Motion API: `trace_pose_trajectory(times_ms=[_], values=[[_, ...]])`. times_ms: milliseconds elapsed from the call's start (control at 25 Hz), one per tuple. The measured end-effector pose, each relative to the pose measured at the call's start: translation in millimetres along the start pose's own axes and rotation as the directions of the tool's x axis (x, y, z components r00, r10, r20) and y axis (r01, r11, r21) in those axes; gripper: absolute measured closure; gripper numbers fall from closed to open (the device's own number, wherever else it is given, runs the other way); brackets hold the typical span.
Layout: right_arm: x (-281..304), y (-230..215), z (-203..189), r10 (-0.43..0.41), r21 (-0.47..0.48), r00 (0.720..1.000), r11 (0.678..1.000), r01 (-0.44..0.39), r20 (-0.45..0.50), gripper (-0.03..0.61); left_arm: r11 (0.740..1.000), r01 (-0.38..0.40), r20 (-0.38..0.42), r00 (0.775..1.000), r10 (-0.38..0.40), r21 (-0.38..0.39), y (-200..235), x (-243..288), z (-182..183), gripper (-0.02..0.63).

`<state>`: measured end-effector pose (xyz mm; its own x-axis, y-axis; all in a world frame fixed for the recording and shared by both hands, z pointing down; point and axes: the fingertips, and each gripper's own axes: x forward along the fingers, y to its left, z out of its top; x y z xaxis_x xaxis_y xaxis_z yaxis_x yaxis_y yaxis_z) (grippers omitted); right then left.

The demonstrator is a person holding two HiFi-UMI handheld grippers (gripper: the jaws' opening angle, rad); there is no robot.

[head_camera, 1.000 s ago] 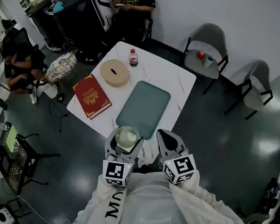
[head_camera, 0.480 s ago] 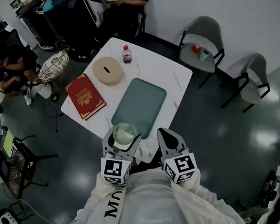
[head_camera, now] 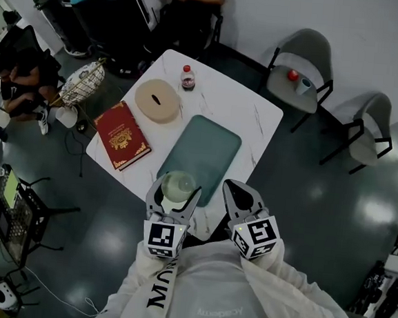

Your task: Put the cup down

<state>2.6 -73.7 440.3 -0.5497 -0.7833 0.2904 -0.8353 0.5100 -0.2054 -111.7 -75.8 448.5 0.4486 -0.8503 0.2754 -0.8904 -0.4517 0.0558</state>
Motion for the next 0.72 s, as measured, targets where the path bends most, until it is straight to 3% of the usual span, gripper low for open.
trace_pose_trajectory(times_ms=[720], values=[[65.1, -72.5, -5.3, 0.066, 0.037, 0.994, 0.997, -0.063, -0.081, 0.574, 0.995, -0.095, -0.070, 0.993, 0.092, -0.033, 21.6, 83.3, -8.9, 0.230]])
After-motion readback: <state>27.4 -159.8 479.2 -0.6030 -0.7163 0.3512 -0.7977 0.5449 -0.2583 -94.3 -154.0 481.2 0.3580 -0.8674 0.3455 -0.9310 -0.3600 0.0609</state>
